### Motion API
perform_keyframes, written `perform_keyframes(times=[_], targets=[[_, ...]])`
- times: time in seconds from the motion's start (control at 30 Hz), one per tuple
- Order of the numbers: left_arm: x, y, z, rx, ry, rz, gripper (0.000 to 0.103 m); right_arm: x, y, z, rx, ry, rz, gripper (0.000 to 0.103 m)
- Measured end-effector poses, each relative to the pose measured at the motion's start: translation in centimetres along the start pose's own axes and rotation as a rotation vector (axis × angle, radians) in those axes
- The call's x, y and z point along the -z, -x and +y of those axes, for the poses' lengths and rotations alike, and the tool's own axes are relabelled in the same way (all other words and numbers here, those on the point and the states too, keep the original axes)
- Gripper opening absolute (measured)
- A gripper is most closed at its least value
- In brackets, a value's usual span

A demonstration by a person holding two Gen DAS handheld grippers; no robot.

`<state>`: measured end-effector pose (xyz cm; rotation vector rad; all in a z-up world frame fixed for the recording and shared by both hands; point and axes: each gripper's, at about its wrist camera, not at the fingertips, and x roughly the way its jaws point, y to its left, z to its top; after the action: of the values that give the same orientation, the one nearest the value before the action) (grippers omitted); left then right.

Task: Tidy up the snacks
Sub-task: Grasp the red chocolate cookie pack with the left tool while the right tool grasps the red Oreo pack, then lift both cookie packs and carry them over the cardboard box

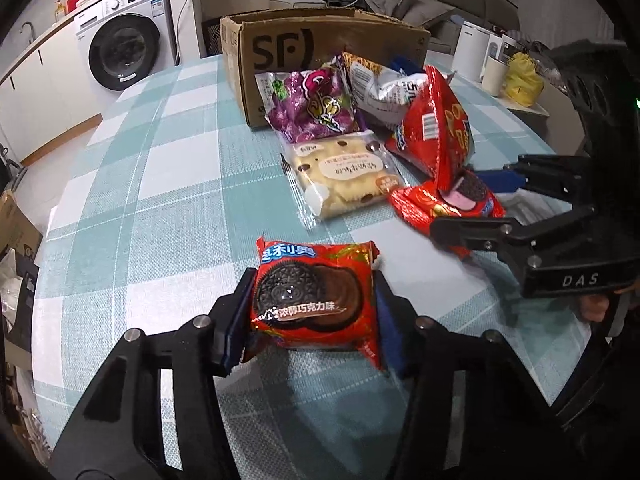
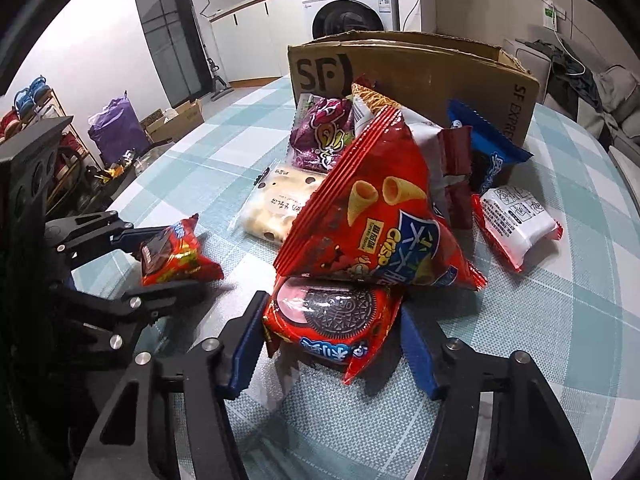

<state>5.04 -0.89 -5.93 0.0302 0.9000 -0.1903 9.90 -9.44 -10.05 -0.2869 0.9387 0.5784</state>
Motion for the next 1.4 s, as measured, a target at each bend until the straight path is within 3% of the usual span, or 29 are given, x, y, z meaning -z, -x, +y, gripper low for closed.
perform_keyframes(times=[0.17,0.6,1.0,1.4], targets=[[-0.4,-0.2,0.3,0.0,0.017,-0.007,0.05,0.3,0.5,-0.1,-0.009,0.014,-0.012,0.056],[-1.3,0.1,0.6,0.0,0.045,-0.043,0.05,1.2,2.0,-1.0,-0.03,0.004,-0.022,0.053],[-2.7,1.3,0.4,-0.001,0.045,-0.097,0.05,1.0,4.9,-0.3,-0.027,0.047,-0.081,0.052],[-4.9,3.1,0.6,-0.017,0.058,-0.165,0.05,0.4,8.2,-3.0,0.017,-0.022,-0.169,0.052]])
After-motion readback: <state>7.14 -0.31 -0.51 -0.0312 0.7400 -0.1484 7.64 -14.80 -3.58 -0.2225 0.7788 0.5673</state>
